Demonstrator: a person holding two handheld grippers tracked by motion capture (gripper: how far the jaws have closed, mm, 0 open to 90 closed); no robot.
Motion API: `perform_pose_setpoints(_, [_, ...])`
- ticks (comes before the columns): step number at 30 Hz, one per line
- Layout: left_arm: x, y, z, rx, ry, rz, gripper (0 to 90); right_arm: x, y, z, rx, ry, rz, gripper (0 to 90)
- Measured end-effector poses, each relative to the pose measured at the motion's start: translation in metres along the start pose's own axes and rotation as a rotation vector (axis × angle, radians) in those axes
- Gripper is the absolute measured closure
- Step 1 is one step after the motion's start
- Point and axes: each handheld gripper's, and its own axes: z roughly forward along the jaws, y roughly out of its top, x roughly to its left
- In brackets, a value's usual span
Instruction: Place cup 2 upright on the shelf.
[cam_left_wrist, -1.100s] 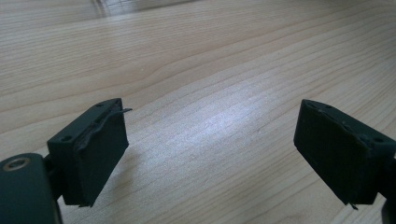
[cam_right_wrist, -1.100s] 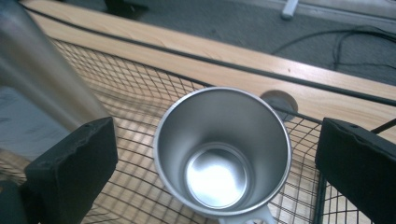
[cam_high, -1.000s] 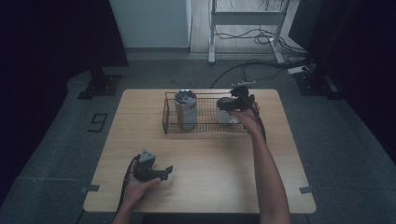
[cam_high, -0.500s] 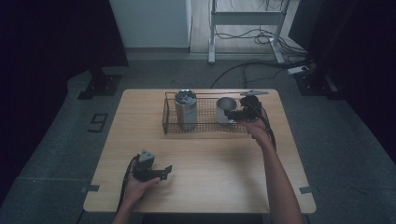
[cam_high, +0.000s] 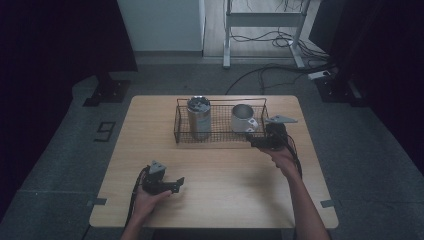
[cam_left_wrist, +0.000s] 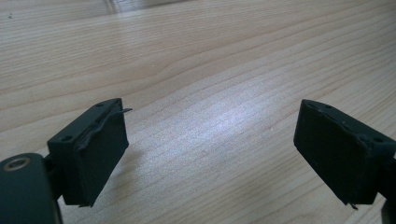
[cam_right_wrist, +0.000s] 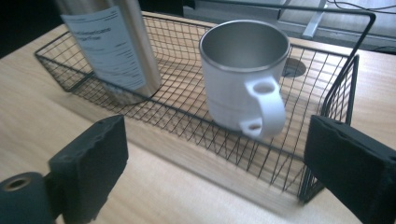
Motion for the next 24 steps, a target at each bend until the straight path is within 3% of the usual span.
perform_pose_setpoints(13, [-0.002, 0.0, -0.001, -0.004, -0.017, 0.003, 10.0, 0.001, -0.059, -0.034, -0.024, -0.003, 0.028, 12.6])
perform_pose_setpoints(24, [-0.004, -0.001, 0.001, 0.004, -0.015, 0.021, 10.1, -0.005, -0.106, -0.05, 0.011, -0.039, 0.055, 13.1])
